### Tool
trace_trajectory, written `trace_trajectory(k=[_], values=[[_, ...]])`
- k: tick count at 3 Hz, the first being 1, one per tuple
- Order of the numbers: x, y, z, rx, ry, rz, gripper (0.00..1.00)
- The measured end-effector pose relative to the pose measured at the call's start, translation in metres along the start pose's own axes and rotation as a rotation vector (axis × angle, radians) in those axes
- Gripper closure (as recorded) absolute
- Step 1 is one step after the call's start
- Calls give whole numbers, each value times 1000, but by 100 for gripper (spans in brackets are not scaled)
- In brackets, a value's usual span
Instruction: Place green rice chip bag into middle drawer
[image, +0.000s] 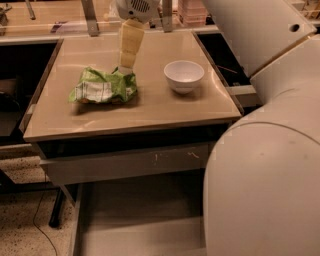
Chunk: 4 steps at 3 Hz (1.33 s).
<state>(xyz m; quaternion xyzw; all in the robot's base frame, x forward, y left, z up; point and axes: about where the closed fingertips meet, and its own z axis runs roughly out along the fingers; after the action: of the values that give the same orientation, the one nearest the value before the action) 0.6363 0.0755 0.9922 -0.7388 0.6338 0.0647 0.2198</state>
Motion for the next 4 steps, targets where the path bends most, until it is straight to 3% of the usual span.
trace_trajectory(k=[1, 4], values=[[-5, -7, 0, 22, -17, 0, 0], [-11, -30, 74, -47, -116, 58, 0]])
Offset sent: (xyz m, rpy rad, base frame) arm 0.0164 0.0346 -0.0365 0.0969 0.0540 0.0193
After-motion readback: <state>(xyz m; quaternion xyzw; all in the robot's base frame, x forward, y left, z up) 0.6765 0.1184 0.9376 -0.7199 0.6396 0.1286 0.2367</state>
